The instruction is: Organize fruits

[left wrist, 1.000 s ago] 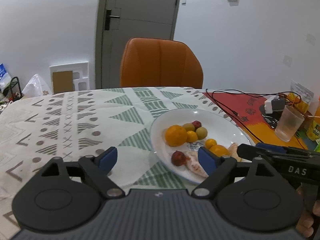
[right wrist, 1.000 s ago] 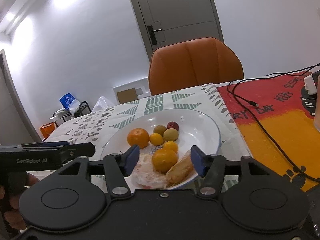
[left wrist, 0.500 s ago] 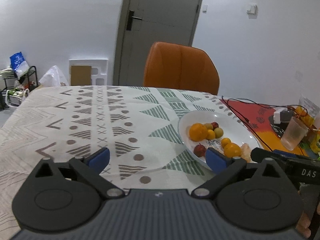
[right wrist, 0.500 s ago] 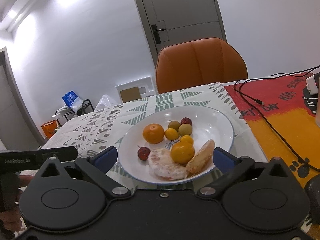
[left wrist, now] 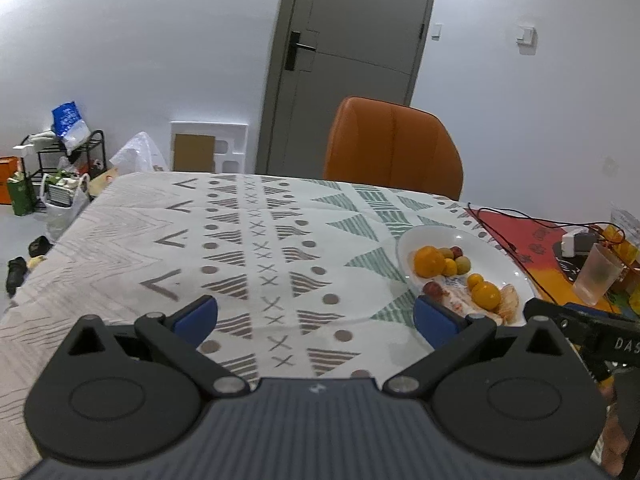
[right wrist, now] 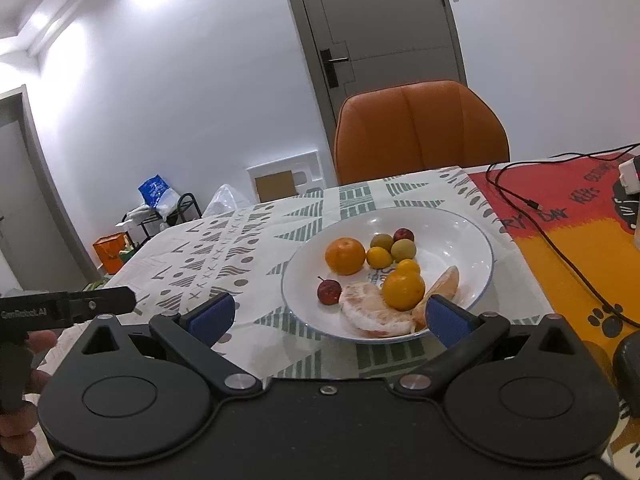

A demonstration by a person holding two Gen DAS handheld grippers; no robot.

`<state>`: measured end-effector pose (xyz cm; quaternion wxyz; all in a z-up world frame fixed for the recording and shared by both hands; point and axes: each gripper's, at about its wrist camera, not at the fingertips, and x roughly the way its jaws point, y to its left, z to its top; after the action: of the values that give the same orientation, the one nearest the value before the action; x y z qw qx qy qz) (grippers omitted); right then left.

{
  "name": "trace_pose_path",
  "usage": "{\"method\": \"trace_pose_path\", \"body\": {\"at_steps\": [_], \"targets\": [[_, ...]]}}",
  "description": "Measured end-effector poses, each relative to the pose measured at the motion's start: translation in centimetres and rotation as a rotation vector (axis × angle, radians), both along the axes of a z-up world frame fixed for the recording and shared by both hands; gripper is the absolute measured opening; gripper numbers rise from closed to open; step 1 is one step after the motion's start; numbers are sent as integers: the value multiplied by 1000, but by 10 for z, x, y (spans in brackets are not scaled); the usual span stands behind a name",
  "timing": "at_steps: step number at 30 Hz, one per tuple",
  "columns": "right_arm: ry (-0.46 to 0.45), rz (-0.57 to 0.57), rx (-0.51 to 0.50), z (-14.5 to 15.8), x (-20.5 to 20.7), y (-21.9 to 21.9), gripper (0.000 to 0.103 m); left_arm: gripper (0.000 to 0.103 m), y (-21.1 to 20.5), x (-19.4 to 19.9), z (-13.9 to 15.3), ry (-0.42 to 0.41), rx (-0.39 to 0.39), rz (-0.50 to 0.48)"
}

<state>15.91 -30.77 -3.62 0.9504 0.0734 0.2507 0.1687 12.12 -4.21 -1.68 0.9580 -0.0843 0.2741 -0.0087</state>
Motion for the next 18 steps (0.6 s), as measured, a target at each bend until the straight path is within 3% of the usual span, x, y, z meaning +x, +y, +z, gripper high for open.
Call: {"method": "trace_pose_path", "body": {"at_steps": [18], "targets": [[-16, -2, -37, 16, -30, 17, 103, 103, 26, -50, 16, -40, 34, 27]]}}
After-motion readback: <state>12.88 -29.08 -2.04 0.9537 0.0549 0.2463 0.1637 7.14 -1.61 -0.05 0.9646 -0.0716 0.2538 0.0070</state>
